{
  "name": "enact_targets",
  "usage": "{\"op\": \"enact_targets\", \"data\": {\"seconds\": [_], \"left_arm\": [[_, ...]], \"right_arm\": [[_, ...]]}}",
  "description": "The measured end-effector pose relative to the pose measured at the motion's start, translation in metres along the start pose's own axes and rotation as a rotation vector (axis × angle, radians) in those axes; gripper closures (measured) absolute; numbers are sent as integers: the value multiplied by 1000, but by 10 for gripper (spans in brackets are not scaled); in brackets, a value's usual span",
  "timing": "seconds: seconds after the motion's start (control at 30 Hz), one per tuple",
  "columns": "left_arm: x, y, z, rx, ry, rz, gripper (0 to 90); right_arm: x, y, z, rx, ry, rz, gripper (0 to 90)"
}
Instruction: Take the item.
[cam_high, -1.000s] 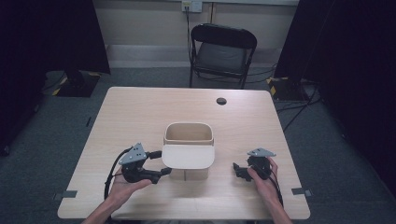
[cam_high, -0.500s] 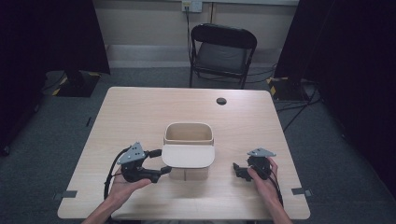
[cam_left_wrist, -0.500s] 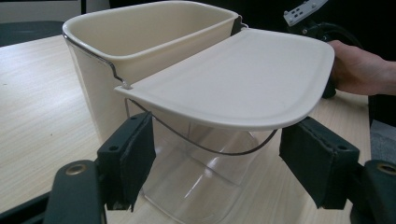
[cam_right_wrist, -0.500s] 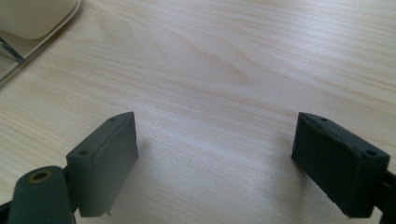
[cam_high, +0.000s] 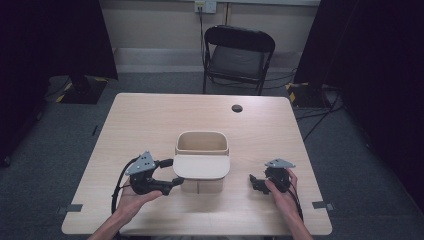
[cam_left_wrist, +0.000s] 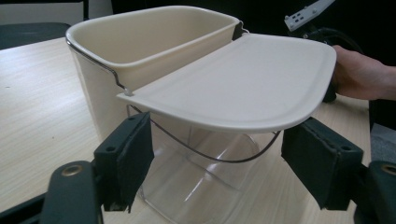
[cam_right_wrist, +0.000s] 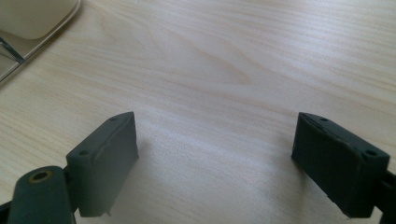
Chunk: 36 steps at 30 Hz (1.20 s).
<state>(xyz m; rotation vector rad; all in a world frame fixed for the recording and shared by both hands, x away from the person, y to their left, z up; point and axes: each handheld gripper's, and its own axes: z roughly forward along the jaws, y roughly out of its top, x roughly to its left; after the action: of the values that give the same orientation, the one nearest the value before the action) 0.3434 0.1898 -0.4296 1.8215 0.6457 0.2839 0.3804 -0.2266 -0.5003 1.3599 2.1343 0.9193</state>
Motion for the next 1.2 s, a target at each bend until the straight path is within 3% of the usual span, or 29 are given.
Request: {"op": "enact_targets", "data": {"seconds": [1.2], "left_arm": [[8, 13, 1, -7, -7, 6, 278]], "right_arm": [[0, 0, 0, 0, 0, 0, 136]]}}
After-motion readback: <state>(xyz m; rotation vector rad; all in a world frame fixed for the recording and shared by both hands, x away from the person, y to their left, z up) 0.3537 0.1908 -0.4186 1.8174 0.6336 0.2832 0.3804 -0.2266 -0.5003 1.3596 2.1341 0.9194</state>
